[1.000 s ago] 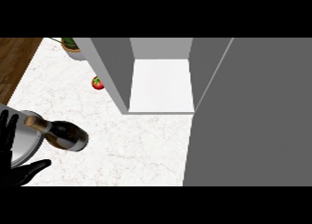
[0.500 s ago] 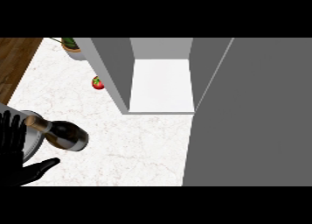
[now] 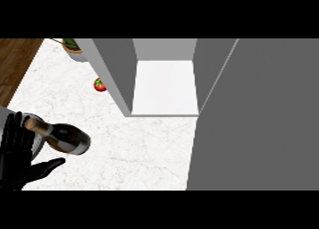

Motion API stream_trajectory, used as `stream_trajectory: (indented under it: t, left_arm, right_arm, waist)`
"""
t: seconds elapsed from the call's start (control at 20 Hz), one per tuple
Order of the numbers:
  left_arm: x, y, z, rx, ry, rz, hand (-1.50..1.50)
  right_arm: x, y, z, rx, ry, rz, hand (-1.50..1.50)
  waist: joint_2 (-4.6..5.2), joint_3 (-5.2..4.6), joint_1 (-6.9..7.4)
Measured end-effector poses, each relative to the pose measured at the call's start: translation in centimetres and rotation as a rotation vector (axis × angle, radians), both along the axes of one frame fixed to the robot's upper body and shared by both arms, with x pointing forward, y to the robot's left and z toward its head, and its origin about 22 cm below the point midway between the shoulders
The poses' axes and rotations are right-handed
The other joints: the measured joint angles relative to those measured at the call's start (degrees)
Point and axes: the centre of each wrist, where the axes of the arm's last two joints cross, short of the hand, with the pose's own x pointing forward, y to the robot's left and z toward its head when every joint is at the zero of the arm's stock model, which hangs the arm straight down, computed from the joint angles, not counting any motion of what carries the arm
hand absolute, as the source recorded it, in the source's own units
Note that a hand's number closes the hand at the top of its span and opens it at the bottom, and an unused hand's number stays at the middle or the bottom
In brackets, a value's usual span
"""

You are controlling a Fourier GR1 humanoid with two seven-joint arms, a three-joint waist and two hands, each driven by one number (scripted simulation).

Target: Pick up the wine, place it into the cabinet and close the cabinet

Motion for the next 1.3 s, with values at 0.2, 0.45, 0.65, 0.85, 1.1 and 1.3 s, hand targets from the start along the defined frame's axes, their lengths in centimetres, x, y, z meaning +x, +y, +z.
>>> stream_trajectory:
  t: [0.2,0.45,0.65,0.85,1.1,1.3]
  left_arm:
    - [0.4,-0.8,-1.6,-0.012,-0.011,-0.007,-1.50]
    - [0.8,0.2,-2.9,-0.010,-0.003,-0.009,-1.50]
    - [0.8,-0.4,-4.2,-0.017,0.003,-0.018,-1.50]
    - [1.0,-0.4,-4.8,-0.019,0.012,-0.020,-1.50]
    - [0.8,-0.2,-6.3,-0.015,0.028,-0.024,-1.50]
    - [1.1,-0.3,-6.8,-0.028,0.029,-0.026,-1.50]
  right_arm:
    - [-0.1,-0.1,0.0,0.006,0.009,-0.002,-1.50]
    - [0.0,0.4,0.2,0.017,0.011,0.016,-1.50]
    - [-0.1,0.8,0.2,0.030,0.018,0.033,-1.50]
    - [-0.1,0.8,0.3,0.035,0.022,0.031,-1.50]
    - [0.0,0.4,0.2,0.022,0.010,0.016,-1.50]
    - [0.0,0.2,0.2,0.010,0.005,0.013,-1.50]
  waist:
    - [-0.02,-0.01,-0.11]
    - [0.00,-0.02,-0.07]
    - [-0.03,-0.01,-0.06]
    - [-0.03,-0.02,-0.04]
    - [0.00,0.00,-0.05]
    - [-0.01,-0.01,-0.04]
